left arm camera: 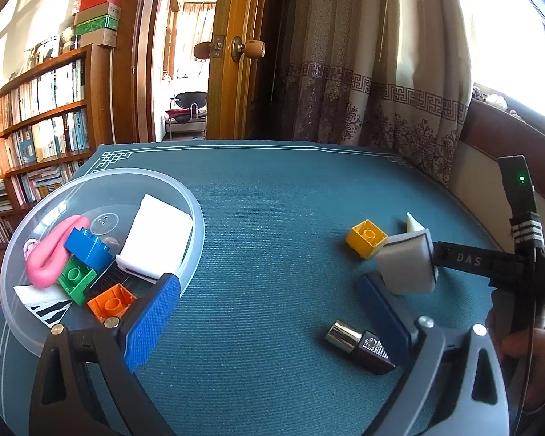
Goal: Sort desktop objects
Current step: 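Grasp the white lotion tube with the right tool while the left tool approaches the brown bottle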
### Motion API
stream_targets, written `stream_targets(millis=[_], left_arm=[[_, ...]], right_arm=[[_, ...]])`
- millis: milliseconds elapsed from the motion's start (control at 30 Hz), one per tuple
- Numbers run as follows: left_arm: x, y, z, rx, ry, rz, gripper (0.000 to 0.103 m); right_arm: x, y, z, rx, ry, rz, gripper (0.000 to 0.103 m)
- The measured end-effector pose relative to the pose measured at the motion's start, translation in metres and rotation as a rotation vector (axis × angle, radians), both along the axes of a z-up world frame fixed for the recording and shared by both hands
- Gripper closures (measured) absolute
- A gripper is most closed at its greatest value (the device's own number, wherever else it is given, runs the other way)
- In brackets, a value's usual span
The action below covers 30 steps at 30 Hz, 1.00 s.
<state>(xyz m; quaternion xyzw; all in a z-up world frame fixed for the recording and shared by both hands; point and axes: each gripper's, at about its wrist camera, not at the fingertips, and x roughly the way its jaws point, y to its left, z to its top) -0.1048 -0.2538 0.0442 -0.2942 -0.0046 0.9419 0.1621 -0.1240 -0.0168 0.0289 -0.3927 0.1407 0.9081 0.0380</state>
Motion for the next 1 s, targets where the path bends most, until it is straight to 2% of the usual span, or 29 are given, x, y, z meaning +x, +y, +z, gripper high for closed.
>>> stream_targets(millis=[267,300,433,533,633,833,1000], left_arm=[[0.0,0.008,-0.002,-0.017,-0.013,-0.03,0.004],[0.0,0.009,-0.002,-0.017,-0.014,-0.032,0.004],[-0.001,0.007,-0.003,0.002,-0.03,-0.035,0.004],[-0.004,0.004,-0.005,0.034,-0.057,-0.043,0.004],[-0.005,0.003,-0.007,0.054,-0.073,-0.051,0.004],[-0.001,0.012,-0.008,0.034,-0.085,-0.064,0.004],[0.015,0.027,-0.011,0.04,-0.111,-0.112,0.004]], right_arm=[[-0.009,-0.004,0.0,0.048,-0.026,0.026,0.035],[-0.01,-0.004,0.0,0.052,-0.026,0.025,0.038],[-0.002,-0.001,-0.001,0.065,-0.027,0.035,0.067],[0.007,-0.001,-0.003,0.122,-0.021,0.054,0.074],[0.018,0.004,-0.004,0.142,-0.012,0.061,0.075],[0.039,0.024,-0.004,0.13,-0.001,0.05,0.075],[0.058,0.032,-0.006,0.12,0.01,0.058,0.075]])
